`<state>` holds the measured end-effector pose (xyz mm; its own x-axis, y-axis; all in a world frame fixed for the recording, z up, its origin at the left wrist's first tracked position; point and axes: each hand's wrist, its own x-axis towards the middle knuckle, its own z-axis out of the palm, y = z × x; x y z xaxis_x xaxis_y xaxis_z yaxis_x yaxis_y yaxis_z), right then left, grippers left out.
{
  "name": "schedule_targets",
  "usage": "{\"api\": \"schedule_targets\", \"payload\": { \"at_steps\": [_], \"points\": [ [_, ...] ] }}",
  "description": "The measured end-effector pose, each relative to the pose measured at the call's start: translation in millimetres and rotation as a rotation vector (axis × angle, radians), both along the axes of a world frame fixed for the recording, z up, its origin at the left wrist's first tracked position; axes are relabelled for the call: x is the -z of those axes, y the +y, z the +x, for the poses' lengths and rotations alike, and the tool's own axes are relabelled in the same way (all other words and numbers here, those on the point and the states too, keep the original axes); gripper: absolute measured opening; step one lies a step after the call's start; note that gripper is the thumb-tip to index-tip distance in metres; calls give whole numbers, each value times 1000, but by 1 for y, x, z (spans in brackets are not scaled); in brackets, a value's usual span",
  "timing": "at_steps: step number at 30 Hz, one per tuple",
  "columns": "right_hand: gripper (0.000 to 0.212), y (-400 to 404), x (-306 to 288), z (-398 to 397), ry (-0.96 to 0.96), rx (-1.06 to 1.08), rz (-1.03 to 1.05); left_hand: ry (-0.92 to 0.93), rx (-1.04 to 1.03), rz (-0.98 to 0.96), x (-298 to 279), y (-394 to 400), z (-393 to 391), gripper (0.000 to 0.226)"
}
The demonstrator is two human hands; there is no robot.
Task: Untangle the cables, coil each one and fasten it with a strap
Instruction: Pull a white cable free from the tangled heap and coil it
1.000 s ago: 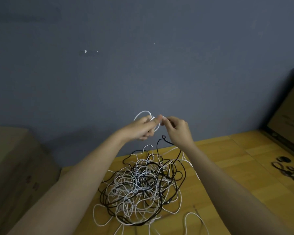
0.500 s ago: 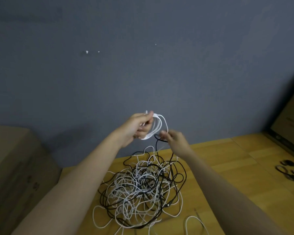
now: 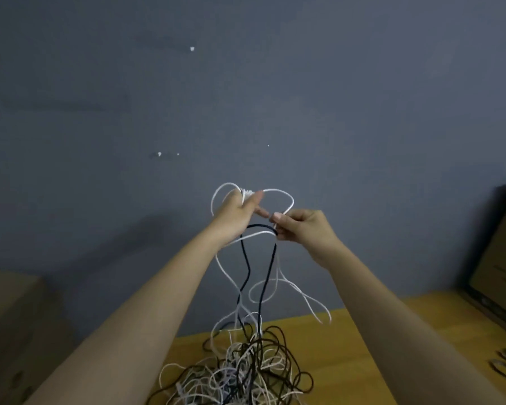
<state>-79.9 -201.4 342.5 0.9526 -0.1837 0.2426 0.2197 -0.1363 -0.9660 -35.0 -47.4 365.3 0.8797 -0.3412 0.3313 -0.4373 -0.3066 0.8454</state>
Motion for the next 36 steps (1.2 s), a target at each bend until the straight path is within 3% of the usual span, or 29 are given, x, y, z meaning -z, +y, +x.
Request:
{"api": "schedule_targets", "payload": {
  "at_steps": [2,7,10,15,21,25,29,33,36],
  "points": [
    [17,1,0,0,-7,-4,15,4,26,81,8,3,-3,28],
    [17,2,18,3,-4,87,103,-21,10,218,27,15,8,37],
    [20,0,33,8,37,214,67,-75,-28,308,33,21,12,37],
    [23,-30,48,18,94,468,137,17,-129,473,49,49,26,32],
    [24,-21,41,20,122,379,34,2,-199,482,55,56,26,30],
    [28,-27,30,24,73,391,-297,-98,-315,592,52,65,30,31],
    [20,-17,22,25,-1,304,-16,-53,-333,497,49,63,27,33],
    [20,1,16,32,28,200,243,-43,-130,382,40,53,20,44],
    [22,9,8,36,3,131,426,29,-43,288,37,48,10,38]
  ]
}}
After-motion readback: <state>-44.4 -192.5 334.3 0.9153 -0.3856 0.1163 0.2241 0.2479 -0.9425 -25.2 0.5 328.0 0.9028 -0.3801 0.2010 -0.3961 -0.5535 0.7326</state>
